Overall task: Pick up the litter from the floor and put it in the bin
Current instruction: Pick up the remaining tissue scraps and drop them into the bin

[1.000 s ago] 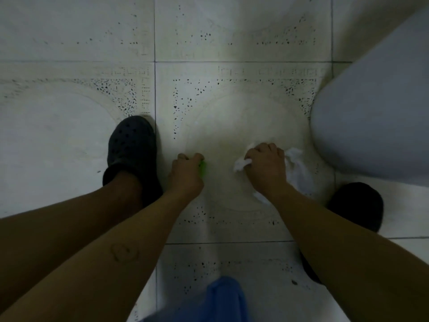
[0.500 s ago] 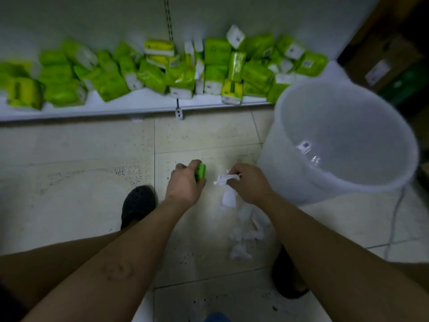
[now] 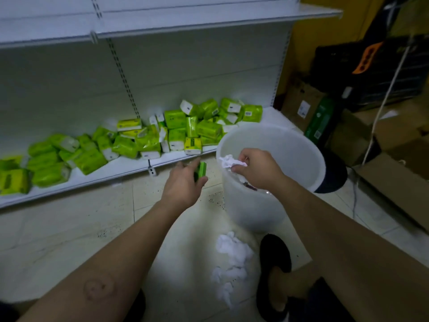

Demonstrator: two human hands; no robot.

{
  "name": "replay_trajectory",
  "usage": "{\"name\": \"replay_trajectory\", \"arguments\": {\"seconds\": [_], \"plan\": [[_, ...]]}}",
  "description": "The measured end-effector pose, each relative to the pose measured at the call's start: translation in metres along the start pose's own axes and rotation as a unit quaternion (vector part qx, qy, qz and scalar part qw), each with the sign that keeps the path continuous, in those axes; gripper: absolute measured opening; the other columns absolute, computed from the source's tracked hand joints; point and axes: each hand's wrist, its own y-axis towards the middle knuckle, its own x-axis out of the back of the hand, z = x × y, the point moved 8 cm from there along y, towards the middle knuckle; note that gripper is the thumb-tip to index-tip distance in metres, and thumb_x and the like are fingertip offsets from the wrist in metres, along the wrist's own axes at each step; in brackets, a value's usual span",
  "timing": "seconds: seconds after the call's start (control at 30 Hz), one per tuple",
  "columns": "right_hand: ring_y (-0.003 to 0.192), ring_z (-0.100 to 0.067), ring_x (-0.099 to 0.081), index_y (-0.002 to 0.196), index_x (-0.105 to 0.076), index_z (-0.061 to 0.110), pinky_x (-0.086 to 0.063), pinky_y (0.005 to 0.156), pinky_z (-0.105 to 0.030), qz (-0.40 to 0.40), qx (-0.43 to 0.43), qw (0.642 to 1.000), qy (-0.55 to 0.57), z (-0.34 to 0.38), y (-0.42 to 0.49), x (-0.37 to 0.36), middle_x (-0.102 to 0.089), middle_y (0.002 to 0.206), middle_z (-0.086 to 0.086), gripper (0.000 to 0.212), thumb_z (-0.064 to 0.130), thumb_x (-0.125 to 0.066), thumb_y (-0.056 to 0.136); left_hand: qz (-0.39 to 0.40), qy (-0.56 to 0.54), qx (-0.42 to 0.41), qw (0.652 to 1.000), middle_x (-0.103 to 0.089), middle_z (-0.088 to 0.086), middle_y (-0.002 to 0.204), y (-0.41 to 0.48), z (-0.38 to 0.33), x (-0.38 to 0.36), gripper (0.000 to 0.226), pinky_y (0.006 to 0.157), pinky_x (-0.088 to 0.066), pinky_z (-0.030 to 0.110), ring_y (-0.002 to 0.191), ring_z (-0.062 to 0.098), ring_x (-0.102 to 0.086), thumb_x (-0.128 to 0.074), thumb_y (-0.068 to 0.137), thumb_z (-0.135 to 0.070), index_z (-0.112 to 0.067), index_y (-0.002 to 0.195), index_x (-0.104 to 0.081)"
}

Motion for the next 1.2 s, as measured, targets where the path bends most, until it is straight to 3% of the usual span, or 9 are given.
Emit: {"name": "replay_trajectory", "arguments": {"seconds": [0.1,0.27,0.4,0.53,0.7,0.83,0.97,1.07,1.2], "plan": [[0.073,-0.025,-0.063,0.074,-0.057,0.021,-0.055,0.068,-0.035,-0.023,-0.040,0.999,-0.001,-0.032,0.005,0.021,-0.065,0.079,-0.004,0.014,0.030,-0.066,0.080,0.013,0.018,-0.027,0.999,-0.049,0.019,0.128,0.011,-0.031,-0.012,0.060,0.098,-0.044,0.042,0.118,0.037,-0.050,-0.055,0.092,-0.037,-0.030,0.146,-0.031],[0.081,-0.031,-0.068,0.088,-0.069,0.006,-0.058,0.080,-0.043,0.002,-0.138,0.990,0.026,-0.105,0.011,0.016,-0.071,0.088,-0.015,0.018,0.021,-0.062,0.080,0.047,0.056,-0.072,0.995,-0.052,0.022,0.129,0.037,-0.076,-0.054,0.056,0.099,-0.043,0.040,0.119,0.038,-0.048,-0.050,0.094,-0.035,-0.023,0.146,-0.034],[0.117,-0.030,-0.056,0.127,-0.055,0.012,-0.041,0.098,-0.030,0.005,-0.154,0.983,0.097,-0.133,0.017,0.017,-0.057,0.132,-0.010,0.050,0.028,-0.065,0.081,0.067,0.056,-0.086,0.992,-0.056,0.020,0.123,0.058,-0.103,-0.090,0.053,0.092,-0.045,0.038,0.115,0.037,-0.053,-0.056,0.091,-0.037,-0.023,0.140,-0.042],[0.130,-0.026,-0.043,0.137,-0.045,0.015,-0.035,0.103,-0.030,0.064,-0.141,0.987,0.055,-0.146,0.023,0.012,-0.044,0.146,-0.007,0.058,0.029,-0.062,0.084,0.083,0.109,-0.082,0.987,-0.042,0.014,0.145,0.069,-0.108,-0.121,0.068,0.102,-0.038,0.045,0.132,0.033,-0.039,-0.056,0.087,-0.051,-0.023,0.144,-0.034],[0.129,-0.024,-0.044,0.139,-0.044,0.015,-0.036,0.101,-0.028,0.109,-0.114,0.988,-0.003,-0.133,0.023,0.003,-0.044,0.145,-0.006,0.063,0.033,-0.064,0.082,0.079,0.122,-0.106,0.984,-0.040,0.009,0.148,0.057,-0.095,-0.128,0.069,0.105,-0.034,0.044,0.137,0.028,-0.035,-0.054,0.085,-0.058,-0.025,0.143,-0.037],[0.107,-0.021,-0.060,0.127,-0.057,0.013,-0.042,0.086,-0.024,0.136,-0.092,0.986,-0.016,-0.113,0.008,-0.009,-0.062,0.124,-0.006,0.051,0.032,-0.067,0.080,0.063,0.076,-0.099,0.990,-0.045,0.007,0.143,0.036,-0.068,-0.110,0.065,0.106,-0.037,0.045,0.132,0.029,-0.039,-0.057,0.084,-0.055,-0.023,0.139,-0.043],[0.112,-0.024,-0.057,0.120,-0.062,0.014,-0.042,0.089,-0.028,0.183,-0.074,0.978,-0.072,-0.095,-0.011,-0.036,-0.060,0.128,-0.007,0.043,0.035,-0.066,0.082,0.048,0.025,-0.064,0.996,-0.047,0.009,0.139,0.000,-0.029,-0.102,0.061,0.104,-0.039,0.043,0.127,0.030,-0.042,-0.060,0.085,-0.048,-0.018,0.136,-0.045],[0.116,-0.022,-0.054,0.125,-0.057,0.018,-0.040,0.091,-0.027,0.216,-0.068,0.969,-0.097,-0.090,-0.032,-0.077,-0.060,0.127,-0.006,0.047,0.035,-0.065,0.082,0.085,0.028,-0.021,0.996,-0.045,0.008,0.141,-0.026,0.007,-0.121,0.062,0.103,-0.038,0.043,0.128,0.028,-0.041,-0.058,0.086,-0.050,-0.019,0.137,-0.042],[0.129,-0.026,-0.044,0.140,-0.039,0.018,-0.037,0.104,-0.035,0.288,-0.081,0.946,-0.128,-0.102,-0.070,-0.155,-0.043,0.145,-0.007,0.059,0.033,-0.059,0.087,0.174,0.040,0.031,0.983,-0.043,0.010,0.142,-0.057,0.050,-0.164,0.064,0.101,-0.038,0.044,0.129,0.029,-0.040,-0.059,0.086,-0.047,-0.019,0.140,-0.039]]}}
